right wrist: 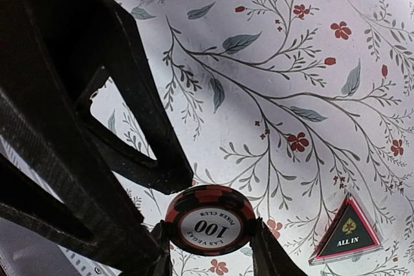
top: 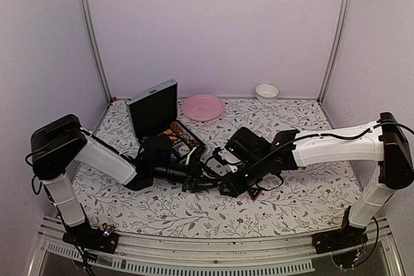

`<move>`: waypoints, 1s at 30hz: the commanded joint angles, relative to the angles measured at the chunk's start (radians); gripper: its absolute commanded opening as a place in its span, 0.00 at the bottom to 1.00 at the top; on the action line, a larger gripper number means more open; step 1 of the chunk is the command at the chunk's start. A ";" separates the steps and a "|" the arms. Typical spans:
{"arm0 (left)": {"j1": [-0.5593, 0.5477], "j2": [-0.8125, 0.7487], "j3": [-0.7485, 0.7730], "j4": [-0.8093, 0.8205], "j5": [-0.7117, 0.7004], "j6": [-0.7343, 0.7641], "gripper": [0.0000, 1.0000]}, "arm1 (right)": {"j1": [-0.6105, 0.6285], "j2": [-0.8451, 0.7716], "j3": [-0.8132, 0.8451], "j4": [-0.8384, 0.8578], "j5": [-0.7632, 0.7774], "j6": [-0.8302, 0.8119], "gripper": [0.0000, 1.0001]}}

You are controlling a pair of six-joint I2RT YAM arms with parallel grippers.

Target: Pack up texas hold em set

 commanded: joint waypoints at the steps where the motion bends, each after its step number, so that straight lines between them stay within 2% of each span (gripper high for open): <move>1: -0.011 0.003 0.016 -0.023 -0.018 0.012 0.39 | 0.004 -0.024 0.023 0.024 0.002 -0.010 0.35; 7: -0.011 -0.006 0.028 -0.080 -0.030 0.041 0.38 | 0.006 -0.026 0.025 0.028 0.004 -0.010 0.35; 16: -0.010 0.011 0.037 -0.074 -0.022 0.034 0.37 | 0.005 -0.028 0.028 0.034 0.007 -0.013 0.35; 30: -0.012 0.046 0.044 -0.050 -0.004 0.016 0.28 | 0.006 -0.027 0.027 0.040 0.009 -0.017 0.35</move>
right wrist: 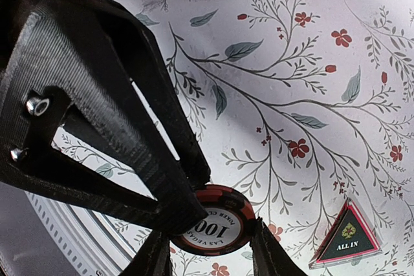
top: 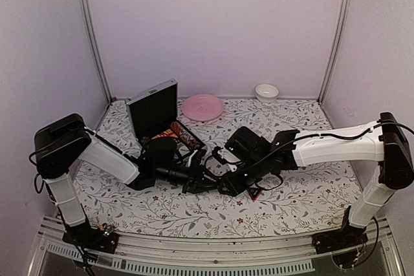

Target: Pack up texas hold em set

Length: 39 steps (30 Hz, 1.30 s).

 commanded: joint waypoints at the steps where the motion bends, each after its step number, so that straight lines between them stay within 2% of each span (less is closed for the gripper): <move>1: -0.012 0.016 0.023 0.018 0.015 0.000 0.27 | 0.005 -0.025 0.026 0.025 0.006 -0.016 0.35; 11: -0.022 0.026 0.037 0.022 0.024 -0.009 0.19 | 0.005 -0.020 0.027 0.031 0.009 -0.020 0.35; 18: -0.029 0.044 0.043 0.035 0.039 -0.022 0.17 | 0.005 -0.022 0.025 0.034 0.009 -0.021 0.35; 29: -0.030 0.038 0.056 0.025 0.031 -0.008 0.00 | 0.006 -0.031 0.017 0.036 0.025 -0.018 0.36; 32: -0.026 0.021 0.065 -0.001 0.025 0.022 0.00 | 0.005 -0.040 0.017 0.036 0.041 -0.017 0.42; 35: 0.004 -0.014 0.084 -0.065 0.016 0.085 0.00 | 0.004 -0.072 0.027 0.031 0.065 -0.029 0.58; 39: 0.082 -0.124 0.160 -0.329 -0.041 0.301 0.00 | -0.011 -0.138 0.035 0.027 0.089 -0.059 0.75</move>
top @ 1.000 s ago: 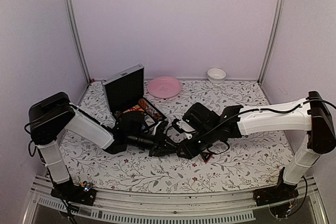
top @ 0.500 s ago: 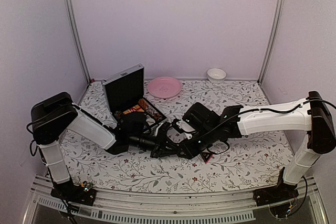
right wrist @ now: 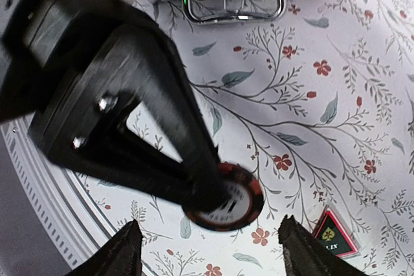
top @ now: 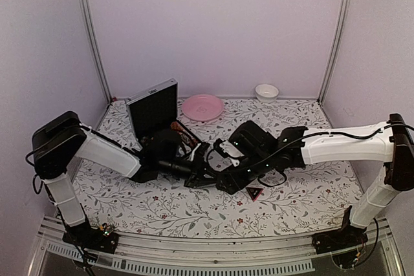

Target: Pack up texas hold em set

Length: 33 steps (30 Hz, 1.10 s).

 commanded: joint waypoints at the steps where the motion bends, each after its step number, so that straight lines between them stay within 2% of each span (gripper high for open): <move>1: 0.097 -0.147 0.115 -0.319 -0.085 0.299 0.00 | -0.025 -0.110 0.029 0.019 0.041 -0.039 0.78; 3: 0.150 -0.197 0.184 -0.527 -0.162 0.505 0.00 | -0.065 -0.144 0.001 0.042 0.033 -0.044 0.80; 6: 0.224 -0.222 0.286 -0.721 -0.240 0.757 0.00 | -0.159 -0.188 -0.069 0.110 0.012 -0.043 0.83; 9: 0.293 -0.156 0.430 -0.927 -0.258 0.952 0.00 | -0.239 -0.231 -0.118 0.204 -0.031 -0.030 0.87; 12: 0.307 -0.072 0.566 -1.065 -0.302 1.082 0.00 | -0.303 -0.271 -0.163 0.300 -0.084 -0.016 0.89; 19: 0.296 0.038 0.666 -1.129 -0.366 1.197 0.00 | -0.355 -0.299 -0.228 0.366 -0.095 -0.008 0.89; 24: 0.233 0.085 0.682 -1.136 -0.434 1.255 0.00 | -0.408 -0.293 -0.312 0.450 -0.128 0.028 0.89; 33: 0.206 0.126 0.688 -1.103 -0.482 1.257 0.00 | -0.450 -0.300 -0.320 0.489 -0.155 0.069 0.89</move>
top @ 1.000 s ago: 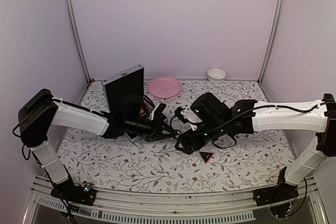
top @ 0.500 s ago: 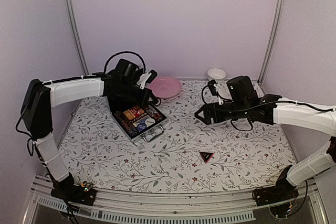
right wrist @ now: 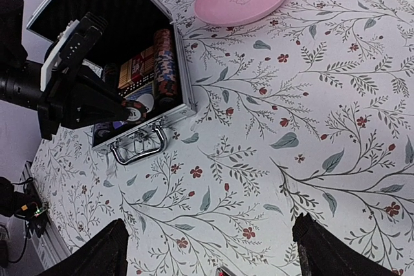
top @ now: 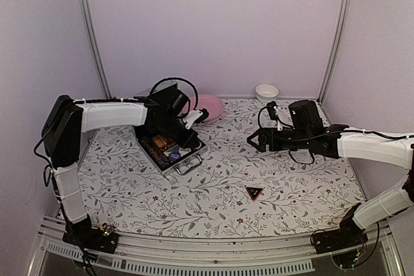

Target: Pack up texas hold em set

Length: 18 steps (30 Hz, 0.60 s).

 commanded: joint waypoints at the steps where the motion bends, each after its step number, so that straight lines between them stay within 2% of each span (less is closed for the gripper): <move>1: -0.011 0.021 0.038 0.016 -0.054 0.031 0.00 | -0.005 -0.015 0.002 0.056 -0.027 0.024 0.89; 18: -0.021 0.090 0.081 0.016 -0.129 0.098 0.00 | -0.010 -0.002 0.001 0.069 -0.061 0.019 0.89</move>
